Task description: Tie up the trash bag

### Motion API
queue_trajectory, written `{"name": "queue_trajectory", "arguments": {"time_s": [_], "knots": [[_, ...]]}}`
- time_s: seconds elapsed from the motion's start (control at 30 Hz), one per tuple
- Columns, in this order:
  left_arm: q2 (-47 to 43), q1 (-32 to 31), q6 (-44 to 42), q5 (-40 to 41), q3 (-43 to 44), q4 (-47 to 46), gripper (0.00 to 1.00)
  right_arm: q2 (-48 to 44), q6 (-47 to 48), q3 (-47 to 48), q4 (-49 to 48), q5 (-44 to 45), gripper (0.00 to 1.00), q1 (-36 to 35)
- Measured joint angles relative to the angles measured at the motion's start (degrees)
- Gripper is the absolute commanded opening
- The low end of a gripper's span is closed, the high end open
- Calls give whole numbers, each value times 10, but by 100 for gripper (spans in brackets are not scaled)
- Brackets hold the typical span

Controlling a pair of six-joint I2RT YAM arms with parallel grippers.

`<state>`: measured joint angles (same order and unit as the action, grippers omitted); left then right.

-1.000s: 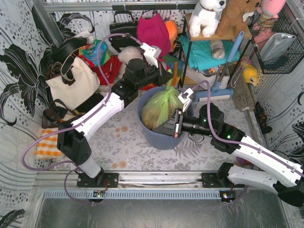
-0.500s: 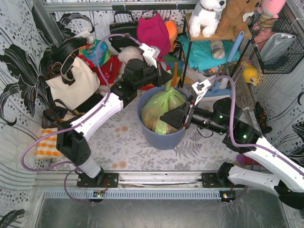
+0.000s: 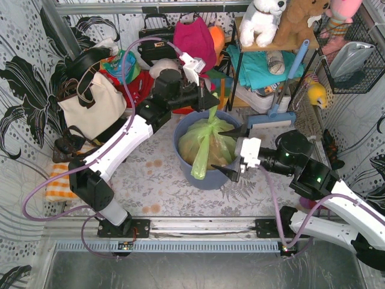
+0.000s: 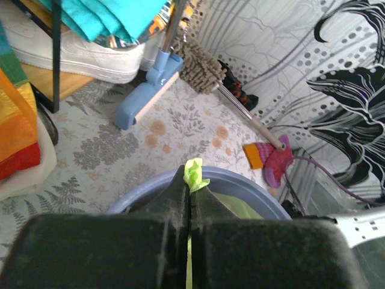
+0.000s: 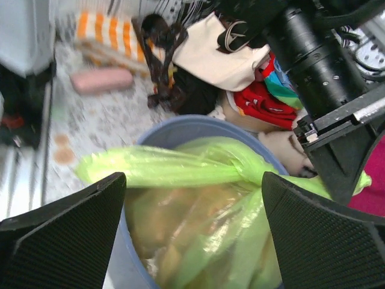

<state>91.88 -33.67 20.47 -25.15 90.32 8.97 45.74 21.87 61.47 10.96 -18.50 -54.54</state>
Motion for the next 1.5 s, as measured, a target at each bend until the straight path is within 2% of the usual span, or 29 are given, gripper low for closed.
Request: {"name": "queue_trajectory", "arguments": {"time_s": [0.2,0.43,0.8,0.9,1.0,1.13,1.2,1.37,1.5], "knots": [[0,0,-20,-45,33,73,0,12,214,0,65,-44,96,0],[0,0,-29,-60,33,124,0,26,309,-31,44,-89,90,0],[0,0,-28,-70,33,127,0,100,323,-47,-64,-172,71,0],[0,0,-28,-70,33,127,0,110,317,-47,-85,-189,70,0],[0,0,-28,-70,33,127,0,113,309,-51,-106,-200,70,0],[0,0,-28,-70,33,127,0,113,296,-62,-123,-210,81,0],[0,0,-28,-70,33,127,0,116,291,-62,-127,-214,81,0],[0,0,-28,-70,33,127,0,129,282,-62,-134,-213,67,0],[0,0,-28,-70,33,127,0,142,248,-62,-141,-210,49,0]]}}
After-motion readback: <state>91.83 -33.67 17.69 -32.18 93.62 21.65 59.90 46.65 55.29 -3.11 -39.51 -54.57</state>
